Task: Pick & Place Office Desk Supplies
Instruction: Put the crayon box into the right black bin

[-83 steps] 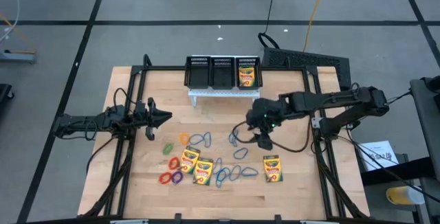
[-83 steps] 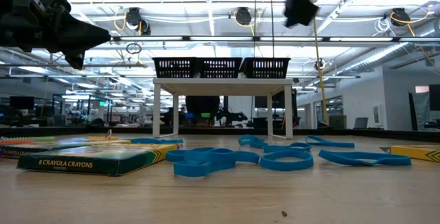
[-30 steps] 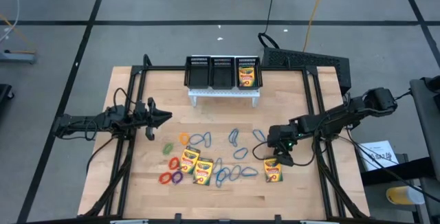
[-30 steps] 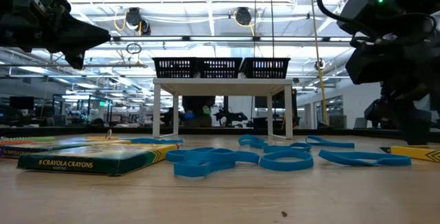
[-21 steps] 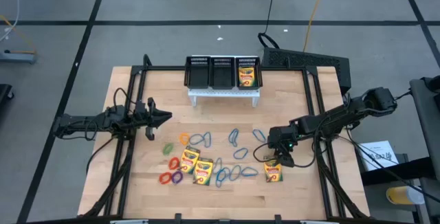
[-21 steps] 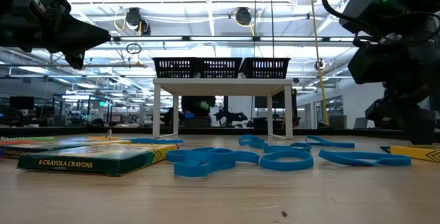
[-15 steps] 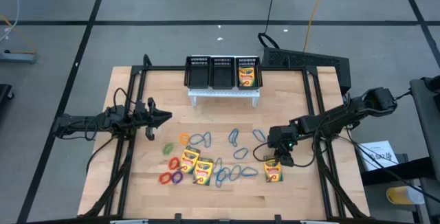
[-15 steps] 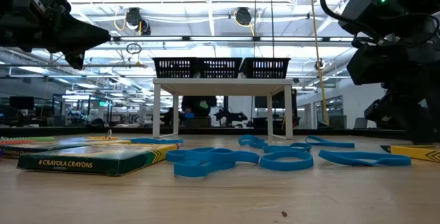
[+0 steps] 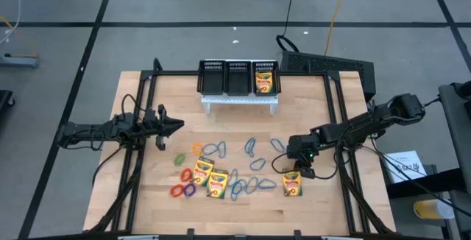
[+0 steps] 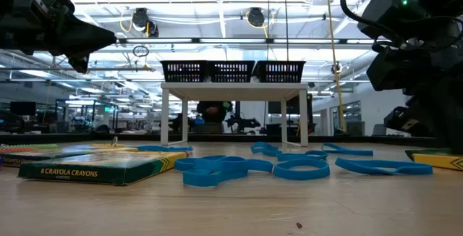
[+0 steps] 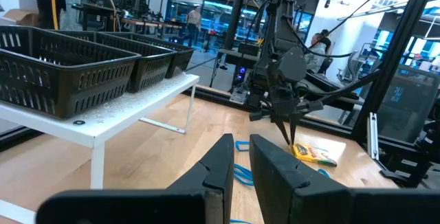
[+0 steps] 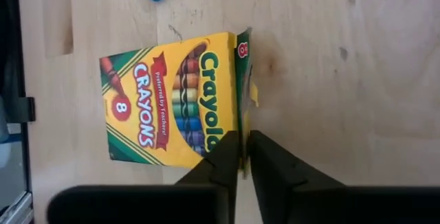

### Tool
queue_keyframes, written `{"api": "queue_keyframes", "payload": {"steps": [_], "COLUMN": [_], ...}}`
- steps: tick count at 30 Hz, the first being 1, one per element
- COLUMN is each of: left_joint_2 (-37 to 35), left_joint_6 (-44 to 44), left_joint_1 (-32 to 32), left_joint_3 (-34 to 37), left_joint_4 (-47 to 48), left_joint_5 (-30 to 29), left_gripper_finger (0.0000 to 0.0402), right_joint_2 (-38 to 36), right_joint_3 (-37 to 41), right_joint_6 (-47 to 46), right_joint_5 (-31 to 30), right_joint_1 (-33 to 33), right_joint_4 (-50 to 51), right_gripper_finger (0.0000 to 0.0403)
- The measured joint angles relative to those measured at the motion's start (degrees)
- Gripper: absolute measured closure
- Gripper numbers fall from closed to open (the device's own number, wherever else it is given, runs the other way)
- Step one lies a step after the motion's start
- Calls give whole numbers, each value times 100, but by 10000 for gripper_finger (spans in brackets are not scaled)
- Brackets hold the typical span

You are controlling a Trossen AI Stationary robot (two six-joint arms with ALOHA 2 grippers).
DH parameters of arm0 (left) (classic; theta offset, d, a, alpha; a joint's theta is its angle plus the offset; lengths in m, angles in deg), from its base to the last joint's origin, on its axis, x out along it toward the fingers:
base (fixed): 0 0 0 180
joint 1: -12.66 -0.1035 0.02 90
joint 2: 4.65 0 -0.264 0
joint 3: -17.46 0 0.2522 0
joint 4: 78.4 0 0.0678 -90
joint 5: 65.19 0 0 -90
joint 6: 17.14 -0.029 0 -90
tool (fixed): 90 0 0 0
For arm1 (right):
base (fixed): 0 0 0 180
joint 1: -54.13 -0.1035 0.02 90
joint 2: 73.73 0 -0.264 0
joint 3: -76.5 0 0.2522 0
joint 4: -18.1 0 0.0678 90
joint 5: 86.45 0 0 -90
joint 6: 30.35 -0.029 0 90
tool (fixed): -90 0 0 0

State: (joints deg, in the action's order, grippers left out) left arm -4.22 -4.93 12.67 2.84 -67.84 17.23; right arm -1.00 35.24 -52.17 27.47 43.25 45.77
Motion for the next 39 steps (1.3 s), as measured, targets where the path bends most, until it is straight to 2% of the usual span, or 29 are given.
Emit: {"api": "queue_keyframes", "payload": {"steps": [4,15,23,39], "left_joint_2": [0,-1,0,-2], "left_joint_6": [2,1,1,1], "left_joint_1": [1,1,1,0], "left_joint_3": [1,1,1,1], "left_joint_4": [1,1,1,3], "left_joint_5": [-2,-2,-2,-2], "left_gripper_finger": [346,346,346,346], "right_joint_2": [-12,-162,-703,-1780], "right_joint_3": [200,268,114,99], "right_joint_6": [27,103,2,48], "right_joint_5": [19,27,-5,-243], "right_joint_1": [4,-4,-2,2], "right_joint_4": [-40,-585,-758,-2001], "right_gripper_finger": [400,402,402,403]}}
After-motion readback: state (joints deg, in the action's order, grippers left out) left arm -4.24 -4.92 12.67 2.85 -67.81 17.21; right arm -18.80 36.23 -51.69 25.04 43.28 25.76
